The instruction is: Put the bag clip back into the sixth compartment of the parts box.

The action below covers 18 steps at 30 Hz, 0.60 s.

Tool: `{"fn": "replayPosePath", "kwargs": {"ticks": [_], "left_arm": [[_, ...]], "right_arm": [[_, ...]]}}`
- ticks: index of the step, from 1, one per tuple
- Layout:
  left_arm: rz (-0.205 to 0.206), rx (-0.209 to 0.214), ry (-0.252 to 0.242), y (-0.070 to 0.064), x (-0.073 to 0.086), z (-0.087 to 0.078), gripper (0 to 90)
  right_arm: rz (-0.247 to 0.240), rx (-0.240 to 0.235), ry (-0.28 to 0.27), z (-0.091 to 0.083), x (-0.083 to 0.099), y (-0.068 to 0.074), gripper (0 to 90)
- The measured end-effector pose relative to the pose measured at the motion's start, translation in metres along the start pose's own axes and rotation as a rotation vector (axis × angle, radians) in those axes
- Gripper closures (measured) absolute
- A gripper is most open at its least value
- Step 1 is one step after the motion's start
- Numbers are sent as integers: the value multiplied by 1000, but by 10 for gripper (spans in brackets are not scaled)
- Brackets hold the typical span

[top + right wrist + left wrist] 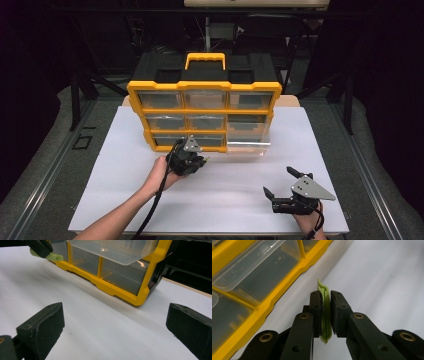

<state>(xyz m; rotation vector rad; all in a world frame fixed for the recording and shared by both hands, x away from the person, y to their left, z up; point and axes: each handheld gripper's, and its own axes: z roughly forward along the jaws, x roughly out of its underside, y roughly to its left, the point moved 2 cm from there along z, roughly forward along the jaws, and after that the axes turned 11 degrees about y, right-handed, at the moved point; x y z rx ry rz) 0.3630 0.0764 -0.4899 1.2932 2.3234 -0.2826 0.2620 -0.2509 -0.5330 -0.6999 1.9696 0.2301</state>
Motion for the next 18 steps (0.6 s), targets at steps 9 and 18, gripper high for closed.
{"fn": "replayPosePath", "kwargs": {"ticks": [9, 18], "left_arm": [[14, 20, -4, 7, -9, -16, 807], [41, 22, 8, 13, -19, -30, 807]], "right_arm": [[-2, -8, -2, 1, -1, 0, 13], [-1, -9, 0, 1, -1, 0, 13]]}}
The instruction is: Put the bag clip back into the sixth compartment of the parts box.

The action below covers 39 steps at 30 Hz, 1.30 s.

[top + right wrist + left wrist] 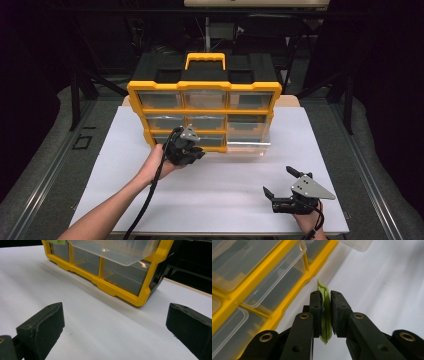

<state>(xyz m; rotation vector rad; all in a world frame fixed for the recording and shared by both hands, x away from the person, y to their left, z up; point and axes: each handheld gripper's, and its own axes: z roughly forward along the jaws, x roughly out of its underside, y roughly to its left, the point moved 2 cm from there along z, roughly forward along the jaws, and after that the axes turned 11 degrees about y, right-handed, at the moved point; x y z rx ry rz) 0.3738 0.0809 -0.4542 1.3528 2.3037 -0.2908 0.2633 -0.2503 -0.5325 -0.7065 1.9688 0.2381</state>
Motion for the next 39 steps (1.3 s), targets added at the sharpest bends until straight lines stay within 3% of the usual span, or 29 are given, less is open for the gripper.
{"fn": "replayPosePath", "kwargs": {"ticks": [23, 39], "left_arm": [[37, -1, 27, 10, -19, -21, 807], [66, 21, 50, 13, -37, -37, 806]], "right_arm": [[7, -5, -4, 0, 0, -1, 6], [8, -23, 9, 2, 1, 0, 0]]}}
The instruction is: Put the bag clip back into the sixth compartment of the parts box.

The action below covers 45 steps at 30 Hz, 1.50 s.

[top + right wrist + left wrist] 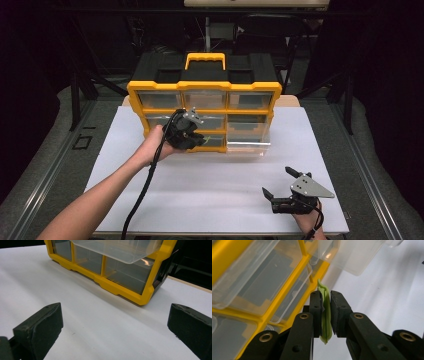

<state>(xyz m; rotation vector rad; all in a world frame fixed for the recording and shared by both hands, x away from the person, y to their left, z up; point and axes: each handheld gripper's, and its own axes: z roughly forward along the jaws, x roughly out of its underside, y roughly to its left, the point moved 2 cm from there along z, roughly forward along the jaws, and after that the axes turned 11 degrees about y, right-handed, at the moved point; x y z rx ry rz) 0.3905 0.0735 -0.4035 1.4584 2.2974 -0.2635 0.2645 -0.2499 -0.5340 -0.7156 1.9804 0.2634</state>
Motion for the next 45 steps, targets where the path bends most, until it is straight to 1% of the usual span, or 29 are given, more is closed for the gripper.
{"fn": "replayPosePath", "kwargs": {"ticks": [3, 4, 8, 12, 19, 25, 28, 35, 40, 44, 45], "left_arm": [[8, -4, 5, 0, -3, -2, 806], [18, -3, 9, 1, -5, -4, 806], [26, -2, 14, 1, -9, -7, 807], [27, 5, 11, 2, -13, -11, 806], [35, 8, 30, 5, -17, -16, 806], [38, 4, 20, 7, -23, -25, 806], [45, -5, 11, 8, -29, -31, 806], [54, -13, 8, 7, -37, -39, 806], [63, -26, -6, 6, -45, -46, 806], [65, -27, -13, 6, -49, -50, 806], [68, -36, -20, 6, -51, -51, 806]], "right_arm": [[3, 0, 0, 0, 0, 0, 0], [2, 1, 2, 0, 0, 0, 0], [1, 1, 1, 0, 0, -1, 0], [2, 2, 3, 0, 0, -1, 0], [1, 2, 4, 0, 0, -1, 0], [-6, -3, 13, 1, 0, 0, 0], [0, -1, 12, 1, 0, 0, 0], [0, -2, 13, 1, 1, 0, 0], [-4, 1, 14, 1, 1, 0, 0], [-3, 2, 14, 2, 1, 0, 0], [-3, 2, 14, 2, 1, 0, 0]]}}
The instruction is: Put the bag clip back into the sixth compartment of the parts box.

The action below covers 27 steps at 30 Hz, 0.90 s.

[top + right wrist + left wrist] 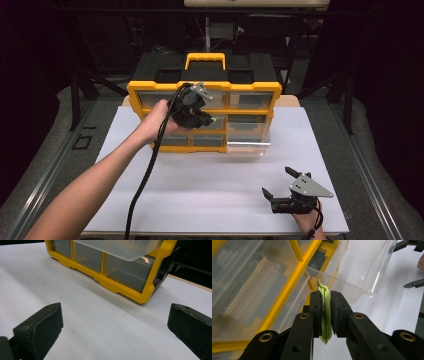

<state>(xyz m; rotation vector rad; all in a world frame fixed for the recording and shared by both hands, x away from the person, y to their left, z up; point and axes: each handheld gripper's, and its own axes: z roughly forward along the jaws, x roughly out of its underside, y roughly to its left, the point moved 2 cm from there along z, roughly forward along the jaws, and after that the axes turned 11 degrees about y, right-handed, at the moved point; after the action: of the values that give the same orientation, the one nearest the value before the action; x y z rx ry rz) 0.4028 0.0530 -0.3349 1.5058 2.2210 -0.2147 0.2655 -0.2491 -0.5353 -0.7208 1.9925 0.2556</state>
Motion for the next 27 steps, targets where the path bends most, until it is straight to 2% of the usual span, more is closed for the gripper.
{"fn": "replayPosePath", "kwargs": {"ticks": [16, 27], "left_arm": [[35, -2, -21, -7, -20, -3, 806], [61, 15, -34, -15, -36, -1, 806]], "right_arm": [[1, 1, 2, 0, 0, 0, 0], [-3, 3, 5, 0, 0, 0, 0]]}}
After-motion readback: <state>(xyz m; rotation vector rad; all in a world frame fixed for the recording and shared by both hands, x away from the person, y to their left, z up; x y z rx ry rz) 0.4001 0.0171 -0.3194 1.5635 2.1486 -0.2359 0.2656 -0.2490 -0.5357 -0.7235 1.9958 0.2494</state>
